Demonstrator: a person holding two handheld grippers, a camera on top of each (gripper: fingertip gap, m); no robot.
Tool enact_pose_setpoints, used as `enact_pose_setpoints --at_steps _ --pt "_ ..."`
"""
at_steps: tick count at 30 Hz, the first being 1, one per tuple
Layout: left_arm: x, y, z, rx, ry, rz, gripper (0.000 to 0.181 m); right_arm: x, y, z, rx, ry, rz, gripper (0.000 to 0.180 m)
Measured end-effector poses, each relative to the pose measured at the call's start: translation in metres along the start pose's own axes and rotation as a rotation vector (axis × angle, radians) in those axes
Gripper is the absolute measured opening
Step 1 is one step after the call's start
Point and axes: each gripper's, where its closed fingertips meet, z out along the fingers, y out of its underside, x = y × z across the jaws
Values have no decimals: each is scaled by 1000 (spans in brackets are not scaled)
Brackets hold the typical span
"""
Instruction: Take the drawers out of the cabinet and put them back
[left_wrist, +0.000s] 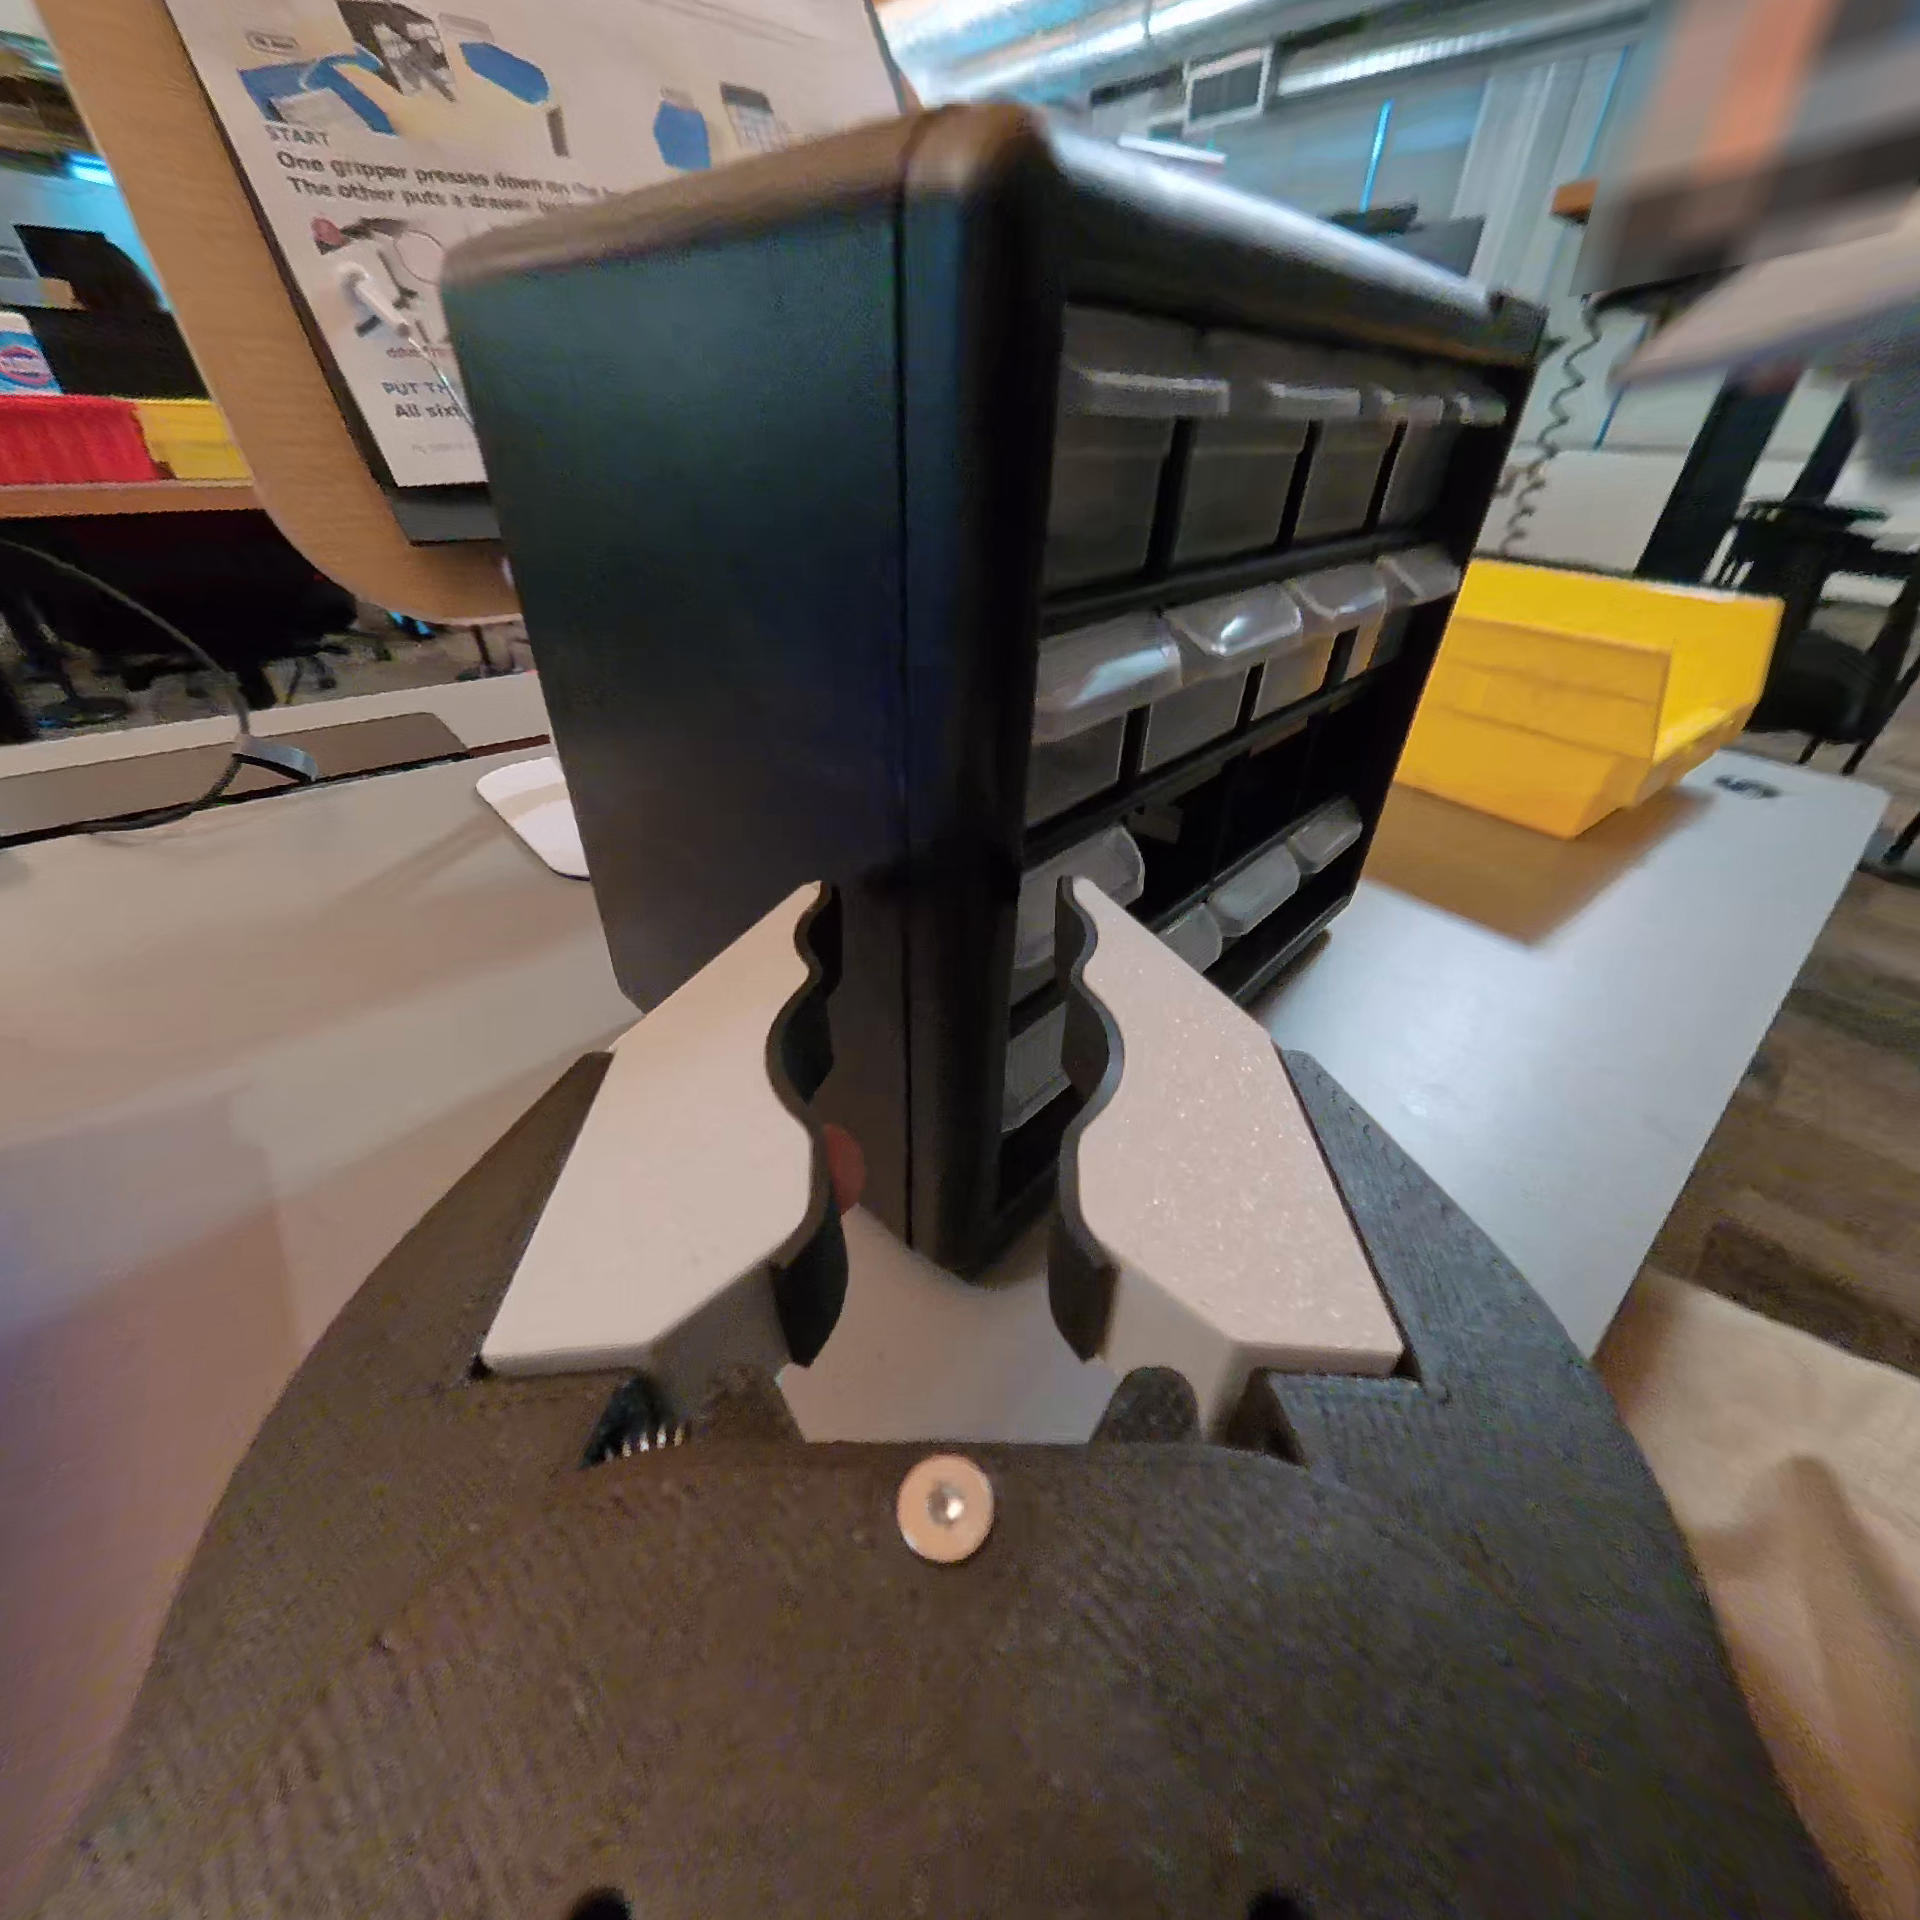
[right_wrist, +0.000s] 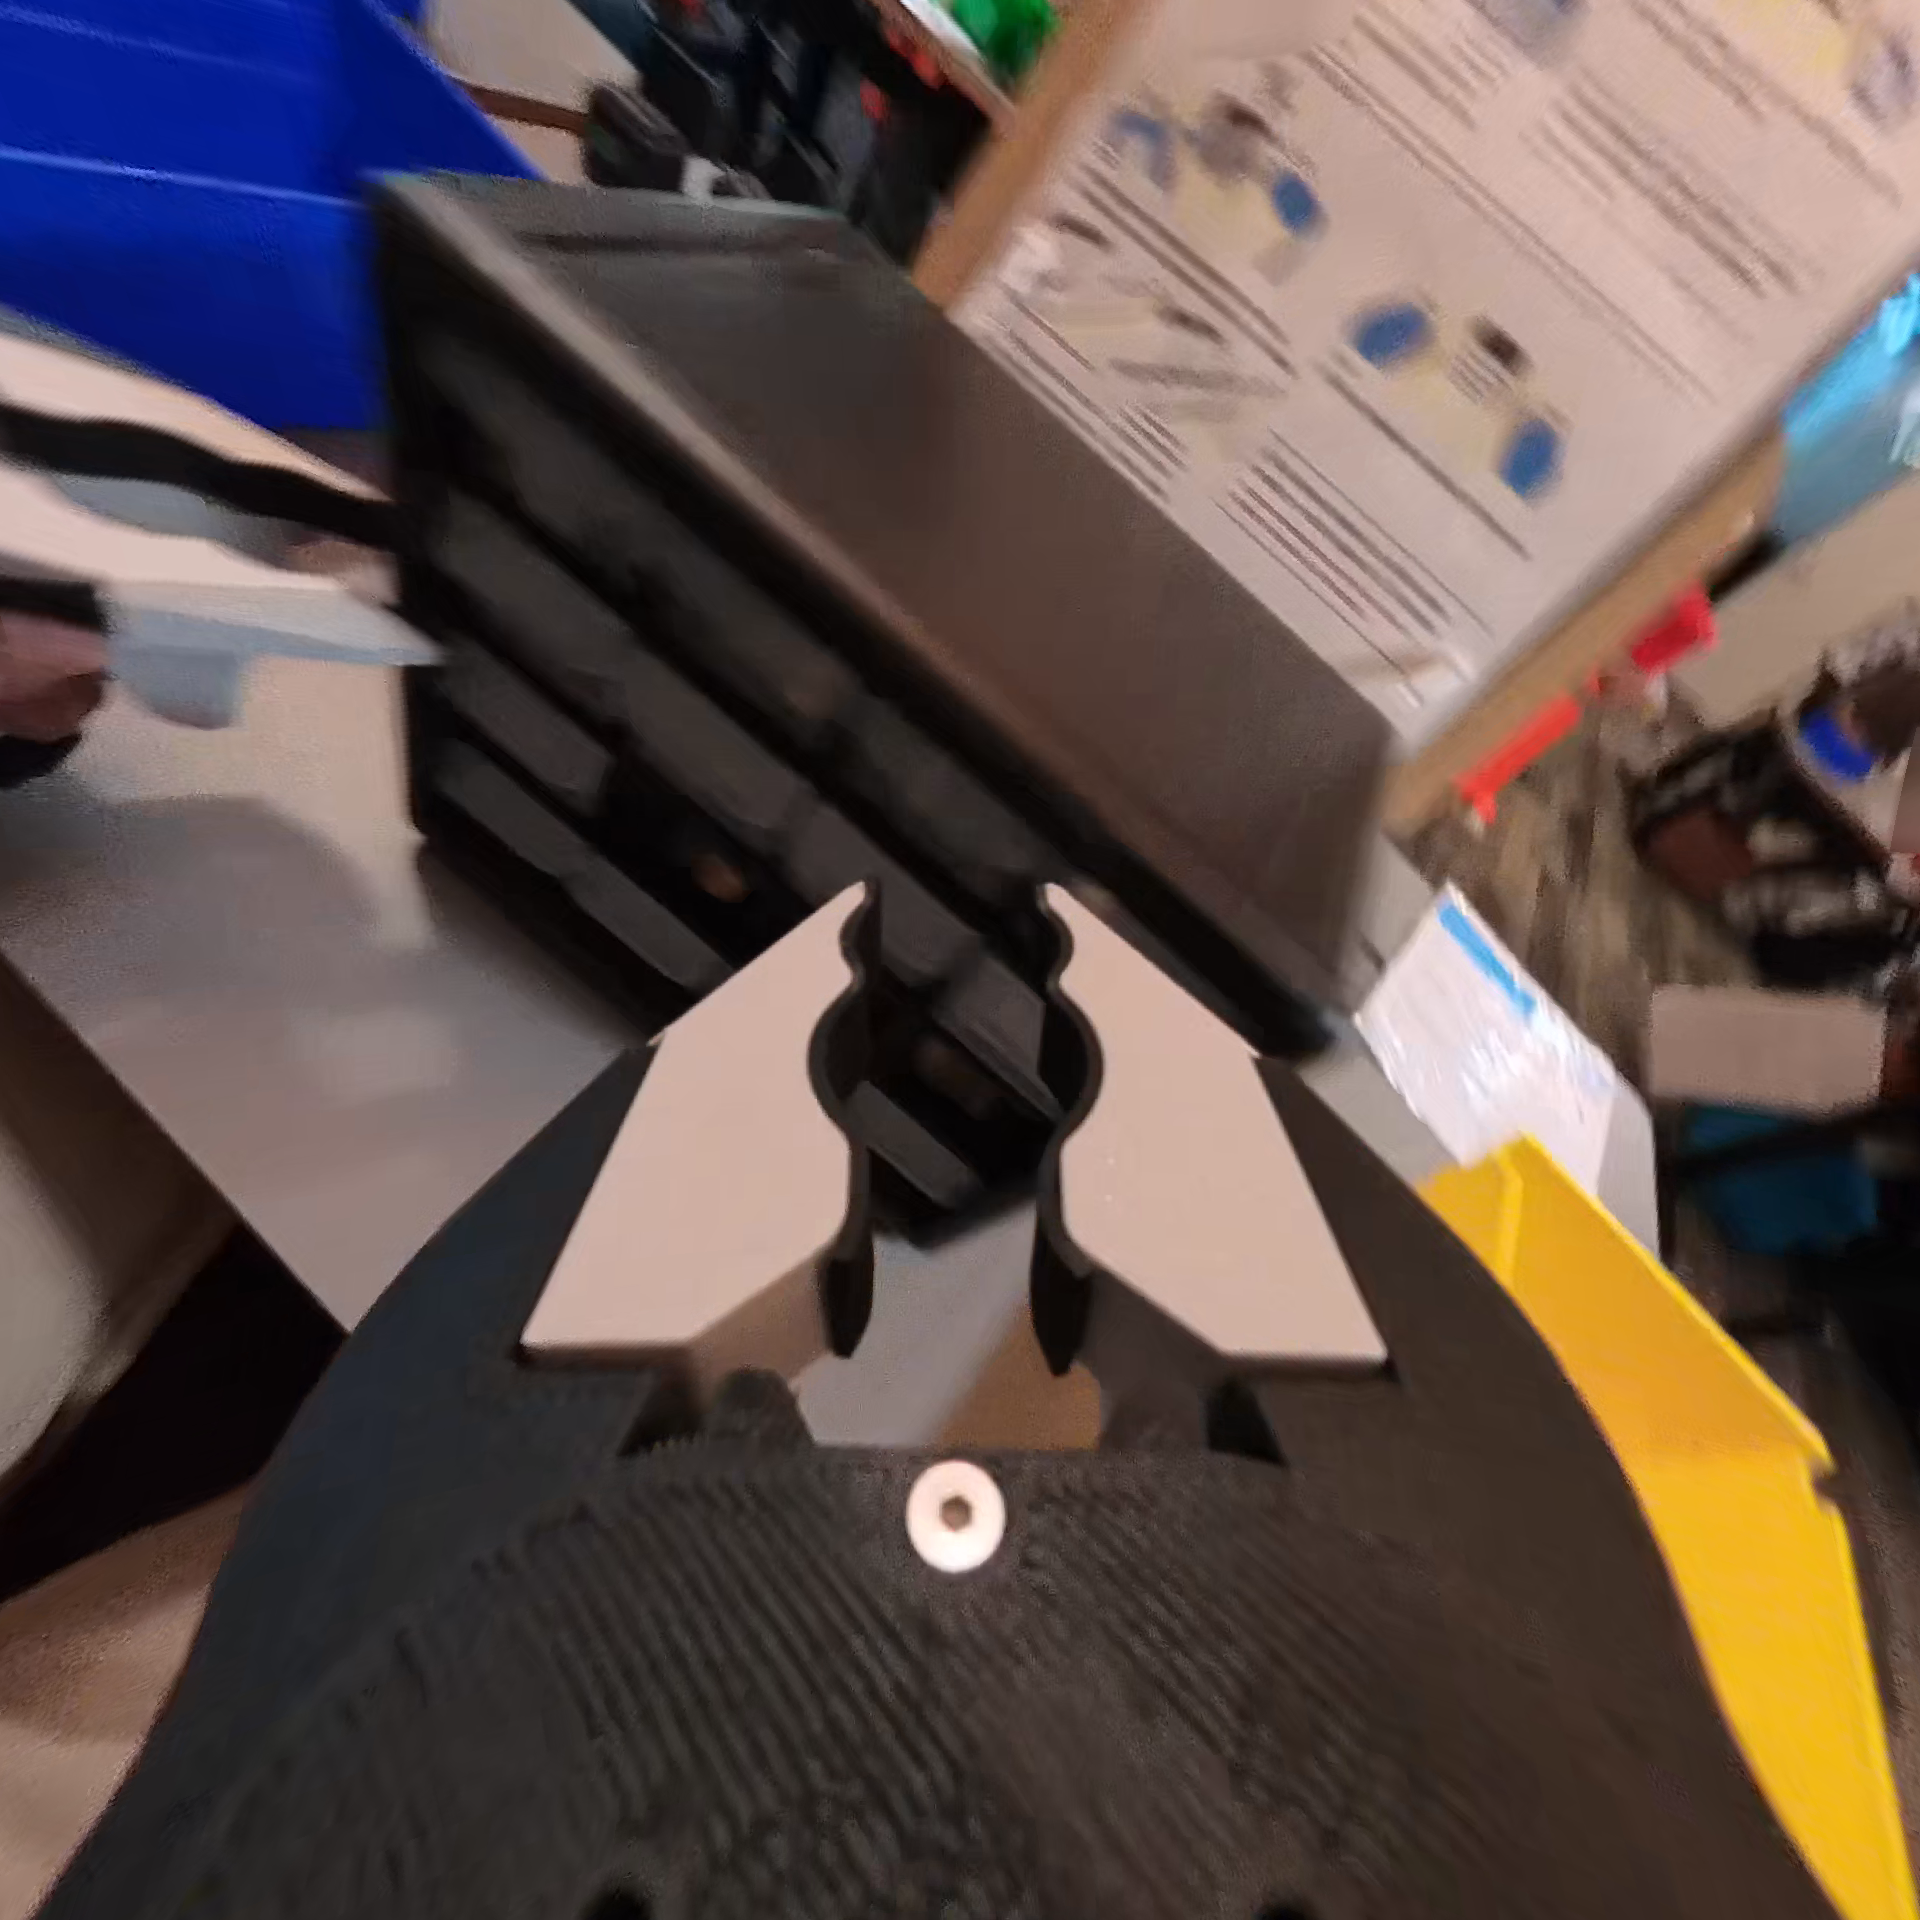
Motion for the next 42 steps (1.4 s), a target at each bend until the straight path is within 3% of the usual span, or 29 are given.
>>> enact_pose_setpoints --at_steps 3,6,9,15,20,29,35,39,42 --pt "-1 -1 -5 -8 45 -24 25 -87 -17 34 128 -29 -196 25" --pt "-3 8 -8 -54 85 -16 28 -141 -23 67 171 34 -476 24" --pt "-4 9 -8 -59 107 -57 28 -153 -23 87 172 157 -736 24" --pt "-3 15 -3 -74 123 -73 29 -150 -6 114 143 234 -837 27" --pt "-2 14 -1 -64 122 -82 29 -151 -6 113 197 309 -954 10" --pt "8 7 -16 -50 284 -133 44 -174 4 78 243 160 -877 0" --pt "-9 0 -18 -15 237 -203 43 -187 8 78 197 8 -709 17" --pt "-23 3 -13 -22 145 -211 40 -211 17 74 123 -271 -414 28" --pt "-28 4 -11 -20 111 -224 40 -247 31 60 -10 -611 -142 55"
